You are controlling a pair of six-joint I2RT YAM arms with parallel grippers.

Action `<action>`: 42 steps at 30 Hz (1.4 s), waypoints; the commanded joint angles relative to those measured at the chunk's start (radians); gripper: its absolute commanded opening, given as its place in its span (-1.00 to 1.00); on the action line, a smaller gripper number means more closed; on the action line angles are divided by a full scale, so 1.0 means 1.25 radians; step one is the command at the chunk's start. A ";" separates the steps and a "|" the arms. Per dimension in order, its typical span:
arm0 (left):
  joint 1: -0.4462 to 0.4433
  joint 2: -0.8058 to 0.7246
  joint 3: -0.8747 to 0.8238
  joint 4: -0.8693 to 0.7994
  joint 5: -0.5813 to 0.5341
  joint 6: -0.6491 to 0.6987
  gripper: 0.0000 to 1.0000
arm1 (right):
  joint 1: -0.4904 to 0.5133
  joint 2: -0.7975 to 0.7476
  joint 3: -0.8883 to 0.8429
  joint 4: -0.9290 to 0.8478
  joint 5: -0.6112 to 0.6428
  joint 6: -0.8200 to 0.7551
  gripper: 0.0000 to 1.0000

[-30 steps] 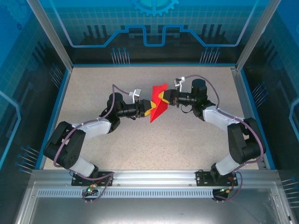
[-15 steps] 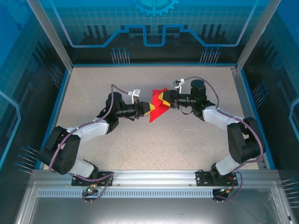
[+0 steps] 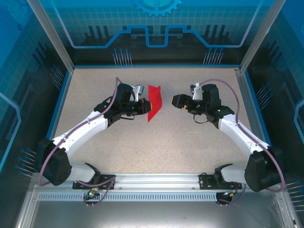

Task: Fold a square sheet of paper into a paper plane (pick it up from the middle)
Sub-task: Turn over the paper at the center of the table.

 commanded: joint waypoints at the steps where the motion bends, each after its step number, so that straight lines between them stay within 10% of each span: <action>1: -0.038 0.048 0.098 -0.284 -0.328 0.112 -0.84 | -0.008 -0.027 -0.024 -0.061 0.117 -0.051 0.93; 7: -0.075 0.174 0.209 -0.441 -0.595 0.081 -0.84 | -0.008 -0.026 -0.057 -0.072 0.169 -0.059 0.95; 20: -0.084 0.425 0.300 -0.508 -0.721 0.040 -0.75 | -0.009 -0.016 -0.087 -0.085 0.185 -0.031 0.95; 32: -0.071 0.405 0.246 -0.283 -0.320 0.053 -0.18 | 0.001 0.006 -0.111 -0.077 0.195 0.003 0.95; 42: 0.090 0.188 0.074 -0.112 -0.051 -0.015 0.37 | 0.151 0.101 -0.030 -0.100 0.297 0.013 0.92</action>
